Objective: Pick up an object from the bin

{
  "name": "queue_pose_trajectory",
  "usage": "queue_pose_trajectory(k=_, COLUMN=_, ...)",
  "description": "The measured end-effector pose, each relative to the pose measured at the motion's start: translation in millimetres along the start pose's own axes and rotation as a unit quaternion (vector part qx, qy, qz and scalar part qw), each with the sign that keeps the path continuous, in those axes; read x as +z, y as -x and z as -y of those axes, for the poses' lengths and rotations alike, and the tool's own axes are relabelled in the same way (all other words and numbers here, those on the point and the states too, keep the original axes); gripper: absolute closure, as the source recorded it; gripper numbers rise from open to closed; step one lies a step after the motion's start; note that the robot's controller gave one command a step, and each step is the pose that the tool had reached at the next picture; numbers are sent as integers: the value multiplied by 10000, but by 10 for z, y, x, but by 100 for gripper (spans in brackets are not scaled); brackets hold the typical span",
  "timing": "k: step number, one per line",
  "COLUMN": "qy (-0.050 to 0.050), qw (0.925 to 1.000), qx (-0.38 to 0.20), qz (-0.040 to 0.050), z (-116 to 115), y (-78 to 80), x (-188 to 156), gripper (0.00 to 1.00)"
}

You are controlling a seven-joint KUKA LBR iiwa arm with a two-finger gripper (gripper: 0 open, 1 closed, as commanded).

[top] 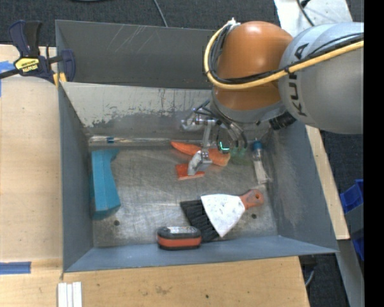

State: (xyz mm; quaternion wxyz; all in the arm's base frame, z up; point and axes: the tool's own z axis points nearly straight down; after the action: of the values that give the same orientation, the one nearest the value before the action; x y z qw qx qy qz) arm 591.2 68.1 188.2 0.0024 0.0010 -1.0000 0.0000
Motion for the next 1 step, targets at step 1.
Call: queue_pose_trajectory(k=1, qy=4, qw=10000, qx=10, qz=41, z=3, y=18, x=-44, gripper=0)
